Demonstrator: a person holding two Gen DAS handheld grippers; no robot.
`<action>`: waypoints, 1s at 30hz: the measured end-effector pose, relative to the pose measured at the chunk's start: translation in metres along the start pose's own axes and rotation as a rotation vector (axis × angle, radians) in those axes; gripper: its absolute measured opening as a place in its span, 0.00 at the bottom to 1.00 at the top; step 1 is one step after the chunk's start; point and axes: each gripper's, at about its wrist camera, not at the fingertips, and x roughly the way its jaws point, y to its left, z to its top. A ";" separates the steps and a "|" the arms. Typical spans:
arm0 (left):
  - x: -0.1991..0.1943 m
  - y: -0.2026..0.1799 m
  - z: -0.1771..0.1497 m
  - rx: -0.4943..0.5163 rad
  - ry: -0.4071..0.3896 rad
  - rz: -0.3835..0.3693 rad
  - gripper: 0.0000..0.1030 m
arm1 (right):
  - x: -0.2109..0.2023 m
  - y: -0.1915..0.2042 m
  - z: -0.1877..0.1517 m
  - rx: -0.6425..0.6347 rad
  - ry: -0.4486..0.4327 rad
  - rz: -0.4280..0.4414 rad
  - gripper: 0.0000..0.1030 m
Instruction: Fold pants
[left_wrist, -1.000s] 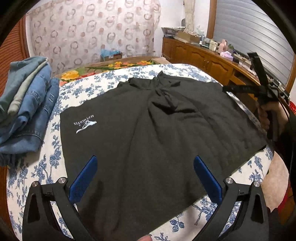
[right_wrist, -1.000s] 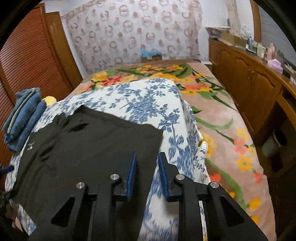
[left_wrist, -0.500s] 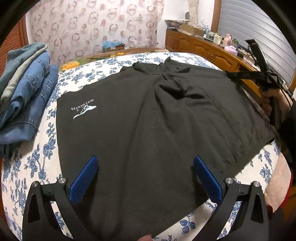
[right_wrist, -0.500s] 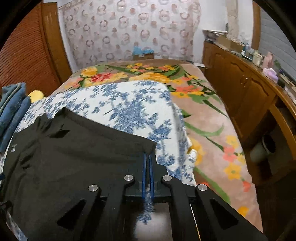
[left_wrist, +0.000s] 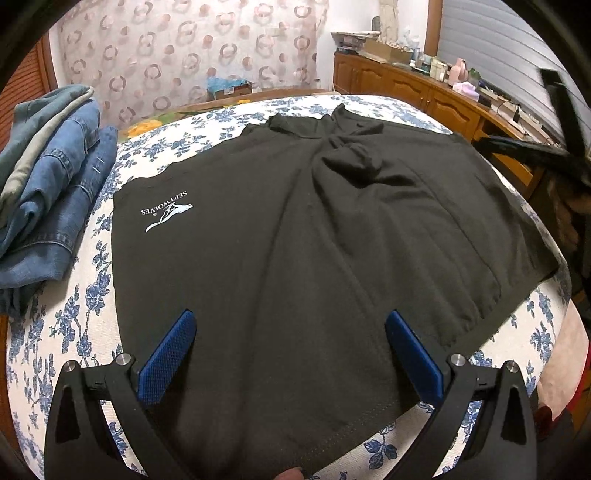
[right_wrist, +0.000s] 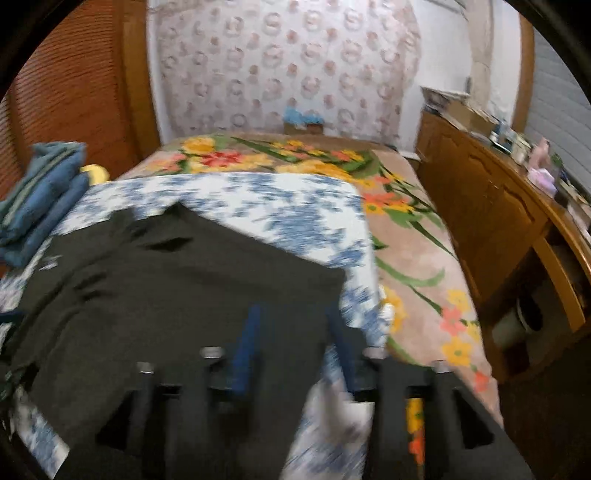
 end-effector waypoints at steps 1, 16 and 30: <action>0.000 0.000 0.000 0.000 0.000 0.000 1.00 | -0.008 0.010 -0.009 -0.010 0.000 0.020 0.55; -0.001 -0.001 -0.001 -0.007 0.000 0.009 1.00 | -0.043 0.052 -0.081 -0.044 0.038 0.078 0.62; -0.053 0.046 -0.030 -0.090 -0.064 0.002 1.00 | -0.036 0.070 -0.093 -0.053 -0.042 0.046 0.72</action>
